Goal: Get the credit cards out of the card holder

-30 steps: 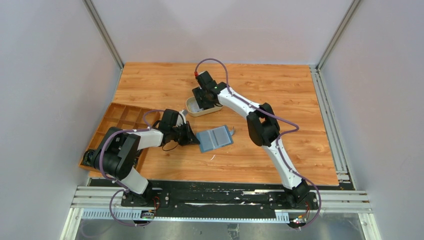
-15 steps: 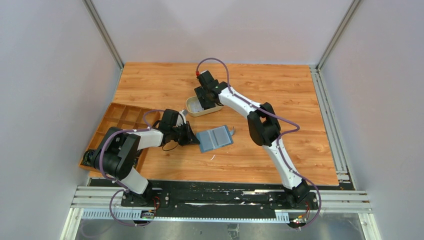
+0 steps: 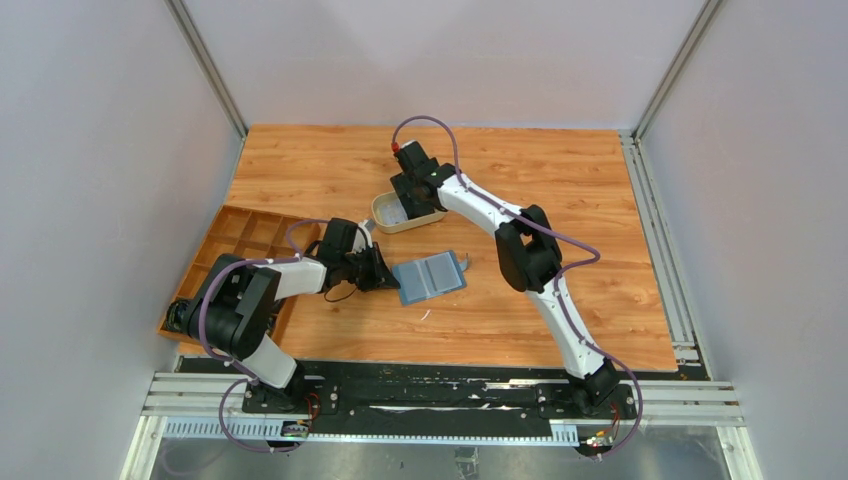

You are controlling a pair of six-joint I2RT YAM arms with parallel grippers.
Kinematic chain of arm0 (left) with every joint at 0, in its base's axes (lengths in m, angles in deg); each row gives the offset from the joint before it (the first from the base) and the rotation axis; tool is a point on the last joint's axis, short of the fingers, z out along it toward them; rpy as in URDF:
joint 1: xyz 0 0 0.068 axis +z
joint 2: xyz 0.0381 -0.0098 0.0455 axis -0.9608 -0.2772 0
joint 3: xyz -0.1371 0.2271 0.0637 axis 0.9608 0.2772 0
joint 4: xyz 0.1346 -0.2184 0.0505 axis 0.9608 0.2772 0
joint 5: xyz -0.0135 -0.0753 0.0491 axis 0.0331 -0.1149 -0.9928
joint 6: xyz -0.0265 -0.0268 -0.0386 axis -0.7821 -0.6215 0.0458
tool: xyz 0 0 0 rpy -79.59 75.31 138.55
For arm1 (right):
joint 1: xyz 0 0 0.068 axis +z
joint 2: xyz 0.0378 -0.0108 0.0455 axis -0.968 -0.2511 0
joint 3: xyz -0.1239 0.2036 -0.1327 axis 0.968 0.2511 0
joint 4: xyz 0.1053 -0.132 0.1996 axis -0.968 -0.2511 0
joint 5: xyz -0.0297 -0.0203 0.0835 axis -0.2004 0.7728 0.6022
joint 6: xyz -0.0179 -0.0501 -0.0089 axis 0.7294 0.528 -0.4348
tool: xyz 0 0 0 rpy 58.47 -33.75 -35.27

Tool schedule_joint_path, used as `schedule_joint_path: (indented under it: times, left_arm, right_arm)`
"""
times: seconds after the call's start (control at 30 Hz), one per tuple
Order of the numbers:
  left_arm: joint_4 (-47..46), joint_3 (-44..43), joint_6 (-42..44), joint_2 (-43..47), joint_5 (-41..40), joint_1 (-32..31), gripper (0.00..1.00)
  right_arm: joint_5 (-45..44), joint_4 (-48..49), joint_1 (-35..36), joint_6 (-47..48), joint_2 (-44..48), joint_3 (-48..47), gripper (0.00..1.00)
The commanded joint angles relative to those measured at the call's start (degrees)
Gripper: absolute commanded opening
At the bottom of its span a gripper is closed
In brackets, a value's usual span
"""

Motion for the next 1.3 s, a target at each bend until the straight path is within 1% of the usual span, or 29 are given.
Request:
schedule_joint_path:
  times: [0.0, 0.23, 0.53, 0.97, 1.27]
  left_arm:
    - [9.6, 2.5, 4.4, -3.2, -9.7, 0.2, 0.0]
    - [9.9, 2.3, 4.6, -3.1, -9.8, 0.2, 0.0]
    - [9.9, 2.2, 4.6, -3.3, -9.8, 0.2, 0.0]
    - [9.9, 2.1, 4.9, -3.6, -10.0, 0.2, 0.0]
    - [9.7, 2.4, 4.8, -3.7, -10.0, 0.2, 0.0]
  right_arm:
    - [2.0, -2.3, 0.2, -0.4, 0.8, 1.8, 0.79]
    - [4.7, -1.8, 1.3, -2.0, -0.2, 0.9, 0.79]
    - [5.2, -2.0, 2.3, -2.5, -1.8, -0.6, 0.79]
    - [-2.0, -5.3, 1.1, 1.2, -3.1, -2.0, 0.79]
    - [-3.2, -5.7, 0.7, 1.9, -2.9, -1.8, 0.79]
